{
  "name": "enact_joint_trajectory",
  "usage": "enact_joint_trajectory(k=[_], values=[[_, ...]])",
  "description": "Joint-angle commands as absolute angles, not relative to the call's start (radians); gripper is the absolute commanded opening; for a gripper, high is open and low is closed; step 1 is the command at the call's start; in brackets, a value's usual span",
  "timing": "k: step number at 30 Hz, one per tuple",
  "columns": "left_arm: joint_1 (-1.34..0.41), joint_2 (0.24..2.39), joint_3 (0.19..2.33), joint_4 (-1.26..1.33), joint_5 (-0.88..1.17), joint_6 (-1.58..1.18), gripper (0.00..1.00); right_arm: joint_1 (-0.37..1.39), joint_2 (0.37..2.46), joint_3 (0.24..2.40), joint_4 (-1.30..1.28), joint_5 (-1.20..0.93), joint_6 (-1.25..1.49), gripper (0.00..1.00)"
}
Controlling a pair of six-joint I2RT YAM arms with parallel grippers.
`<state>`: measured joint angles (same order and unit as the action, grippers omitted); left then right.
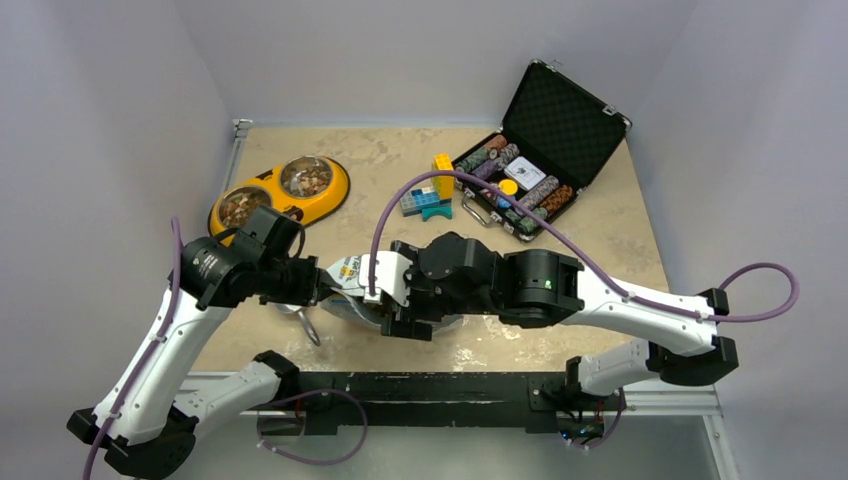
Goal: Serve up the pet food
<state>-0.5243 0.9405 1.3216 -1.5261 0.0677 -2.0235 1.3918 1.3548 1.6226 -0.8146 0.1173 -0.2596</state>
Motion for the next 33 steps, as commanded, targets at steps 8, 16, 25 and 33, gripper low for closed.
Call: enact_joint_trajectory(k=[8, 16, 25, 33], values=[[-0.512, 0.91, 1.419, -1.491, 0.07, -2.059, 0.0, 1.361, 1.277, 1.453, -0.757, 0.212, -0.26, 0.81], [-0.513, 0.918, 1.403, -1.498, 0.078, -2.057, 0.0, 1.359, 1.104, 1.33, -0.753, 0.302, -0.236, 0.81], [-0.514, 0.9, 1.377, -1.492, 0.083, -2.088, 0.0, 1.352, 1.047, 1.26, -0.742, 0.25, -0.199, 0.78], [-0.514, 0.896, 1.394, -1.538, 0.06, -2.083, 0.0, 1.333, 1.127, 1.277, -0.719, 0.282, -0.206, 0.35]])
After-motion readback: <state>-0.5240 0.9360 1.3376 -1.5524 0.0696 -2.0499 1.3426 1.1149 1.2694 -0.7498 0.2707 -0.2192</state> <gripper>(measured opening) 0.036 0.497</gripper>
